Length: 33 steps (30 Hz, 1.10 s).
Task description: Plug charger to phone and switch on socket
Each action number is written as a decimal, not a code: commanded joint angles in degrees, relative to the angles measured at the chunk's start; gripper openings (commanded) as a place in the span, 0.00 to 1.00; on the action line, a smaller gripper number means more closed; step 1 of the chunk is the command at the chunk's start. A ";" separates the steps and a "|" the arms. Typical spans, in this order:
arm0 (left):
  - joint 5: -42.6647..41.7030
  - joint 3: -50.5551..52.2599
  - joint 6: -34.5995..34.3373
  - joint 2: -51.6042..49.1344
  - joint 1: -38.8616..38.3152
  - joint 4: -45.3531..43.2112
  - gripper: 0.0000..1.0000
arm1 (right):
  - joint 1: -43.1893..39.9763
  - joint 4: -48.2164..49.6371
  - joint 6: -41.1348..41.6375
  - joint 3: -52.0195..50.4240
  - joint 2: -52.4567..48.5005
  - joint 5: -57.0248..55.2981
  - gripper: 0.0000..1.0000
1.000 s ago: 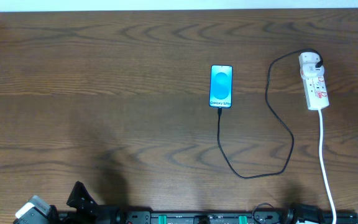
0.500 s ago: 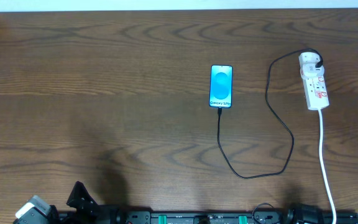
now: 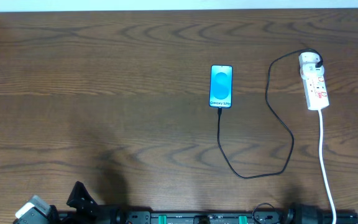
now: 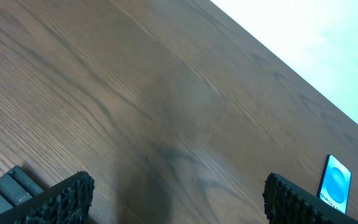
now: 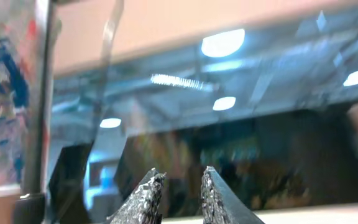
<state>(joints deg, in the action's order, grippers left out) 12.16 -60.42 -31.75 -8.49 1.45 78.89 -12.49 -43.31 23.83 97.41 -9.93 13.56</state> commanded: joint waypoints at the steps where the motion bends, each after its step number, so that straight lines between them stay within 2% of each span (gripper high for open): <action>1: 0.52 -0.07 -0.46 0.50 0.31 -0.04 0.87 | -0.83 -0.17 -2.93 -0.07 5.16 -7.41 0.21; 6: 0.52 -0.07 -0.46 0.50 0.31 -0.04 0.88 | -0.92 -0.90 -3.37 0.63 9.57 -12.70 0.24; 8: 0.52 -0.07 -0.46 0.50 0.31 -0.04 0.87 | -0.94 -1.29 -3.34 1.36 9.44 -14.62 0.29; 16: 0.52 -0.07 -0.46 0.50 0.31 -0.04 0.87 | -1.09 -1.27 -2.67 1.38 9.44 -14.05 0.31; 28: 0.52 -0.07 -0.46 0.52 0.31 -0.04 0.88 | -1.40 1.51 -2.69 0.70 9.44 3.41 0.37; 33: 0.55 -0.07 -0.44 0.50 0.31 -0.04 0.87 | -1.40 3.28 -2.67 0.66 9.44 5.29 0.38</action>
<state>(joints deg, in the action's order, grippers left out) 12.16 -60.42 -31.75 -8.38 1.45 78.98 -13.65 -40.51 21.41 98.76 -0.23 15.51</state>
